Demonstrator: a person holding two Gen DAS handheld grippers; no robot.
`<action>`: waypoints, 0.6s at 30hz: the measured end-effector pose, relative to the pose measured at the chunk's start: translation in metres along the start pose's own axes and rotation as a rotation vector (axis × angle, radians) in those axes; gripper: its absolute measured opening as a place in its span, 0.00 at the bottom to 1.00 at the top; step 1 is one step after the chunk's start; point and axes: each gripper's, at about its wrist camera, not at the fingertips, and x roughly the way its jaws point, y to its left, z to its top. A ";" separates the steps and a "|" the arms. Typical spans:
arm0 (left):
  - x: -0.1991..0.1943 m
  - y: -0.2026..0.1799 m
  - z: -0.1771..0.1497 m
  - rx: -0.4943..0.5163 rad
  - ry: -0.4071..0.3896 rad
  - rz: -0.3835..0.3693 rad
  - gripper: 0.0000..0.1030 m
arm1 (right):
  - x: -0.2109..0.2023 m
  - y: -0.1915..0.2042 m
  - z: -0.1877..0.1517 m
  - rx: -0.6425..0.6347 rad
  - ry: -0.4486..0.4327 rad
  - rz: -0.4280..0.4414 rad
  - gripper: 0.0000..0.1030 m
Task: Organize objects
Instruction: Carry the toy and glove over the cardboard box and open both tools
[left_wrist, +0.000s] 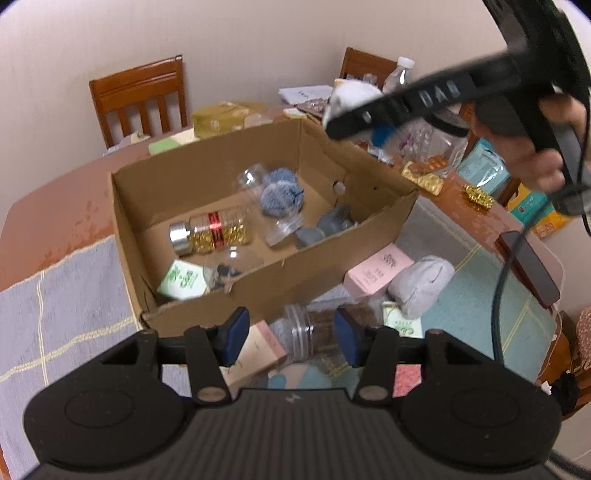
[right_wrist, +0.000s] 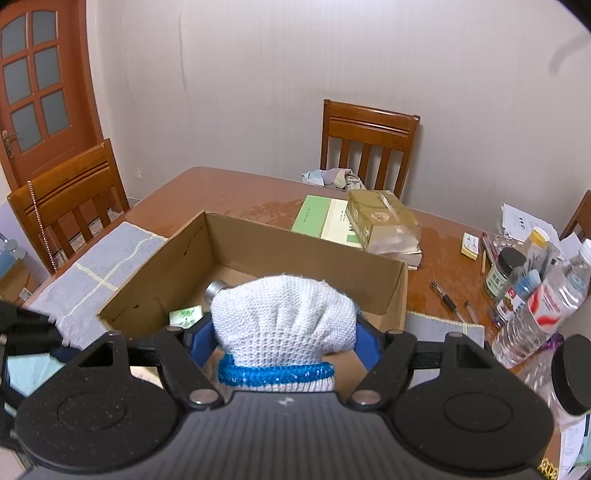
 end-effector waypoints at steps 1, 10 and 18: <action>0.000 0.000 -0.002 0.000 0.004 0.000 0.49 | 0.003 0.000 0.002 -0.004 0.001 -0.007 0.76; 0.018 -0.004 -0.015 0.018 0.056 -0.016 0.49 | 0.005 0.001 -0.005 -0.017 -0.006 -0.026 1.00; 0.040 -0.005 -0.037 -0.007 0.127 -0.010 0.53 | -0.005 0.002 -0.024 -0.015 0.014 -0.019 1.00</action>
